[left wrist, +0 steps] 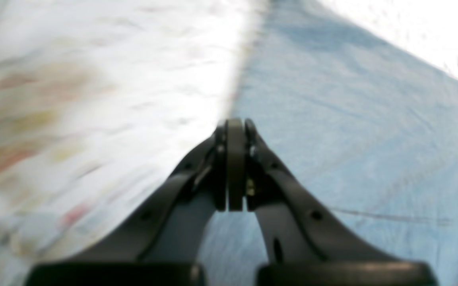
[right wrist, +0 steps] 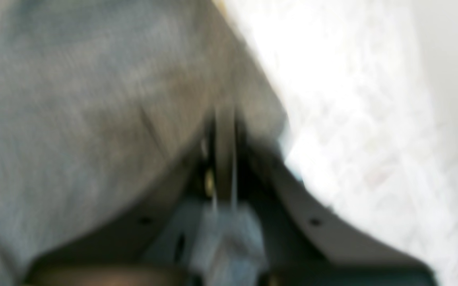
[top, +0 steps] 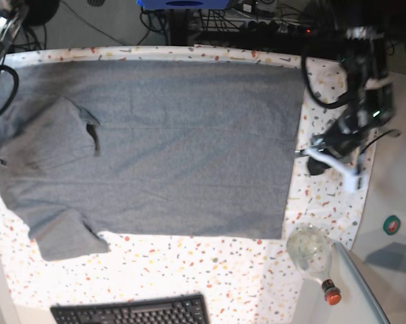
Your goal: Layout the t-shirt on the table in an organized manner, then fold the t-shirt properly
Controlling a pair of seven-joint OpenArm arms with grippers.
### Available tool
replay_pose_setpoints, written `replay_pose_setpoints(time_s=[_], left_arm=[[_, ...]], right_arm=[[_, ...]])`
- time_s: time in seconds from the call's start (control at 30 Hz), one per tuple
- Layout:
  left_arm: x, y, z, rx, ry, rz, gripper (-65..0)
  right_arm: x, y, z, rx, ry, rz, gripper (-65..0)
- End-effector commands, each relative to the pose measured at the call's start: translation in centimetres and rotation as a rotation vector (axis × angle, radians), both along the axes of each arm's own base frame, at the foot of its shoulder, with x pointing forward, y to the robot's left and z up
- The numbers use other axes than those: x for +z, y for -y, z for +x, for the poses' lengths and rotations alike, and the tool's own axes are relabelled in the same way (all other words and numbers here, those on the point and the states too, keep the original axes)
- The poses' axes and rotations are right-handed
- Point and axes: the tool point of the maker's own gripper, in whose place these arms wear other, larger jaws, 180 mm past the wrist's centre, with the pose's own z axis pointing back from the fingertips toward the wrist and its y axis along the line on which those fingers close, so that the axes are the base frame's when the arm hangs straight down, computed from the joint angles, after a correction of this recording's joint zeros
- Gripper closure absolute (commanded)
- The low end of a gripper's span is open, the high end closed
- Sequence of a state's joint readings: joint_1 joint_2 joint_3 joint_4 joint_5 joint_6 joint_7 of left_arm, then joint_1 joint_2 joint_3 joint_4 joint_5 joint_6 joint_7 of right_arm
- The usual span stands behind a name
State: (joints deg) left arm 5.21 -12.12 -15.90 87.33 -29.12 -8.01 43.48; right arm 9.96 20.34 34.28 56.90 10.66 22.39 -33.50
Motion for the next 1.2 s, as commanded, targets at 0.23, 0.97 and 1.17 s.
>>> replay_pose_setpoints(time_s=[0.23, 0.97, 1.17], left_arm=[[-5.6, 2.6, 1.7, -0.033, -0.09, 0.116, 0.0], [-5.8, 0.0, 2.3, -0.02, -0.061, 0.207, 0.0], [-3.1, -3.1, 1.1, 0.07, 0.007, 0.236, 0.0]], right_arm=[[0.6, 3.0, 3.1, -0.082, 0.08, 0.029, 0.0], [2.3, 3.9, 8.6, -0.064, 0.16, -0.116, -18.2], [-0.4, 2.7, 8.0, -0.039, 0.14, -0.096, -37.4]])
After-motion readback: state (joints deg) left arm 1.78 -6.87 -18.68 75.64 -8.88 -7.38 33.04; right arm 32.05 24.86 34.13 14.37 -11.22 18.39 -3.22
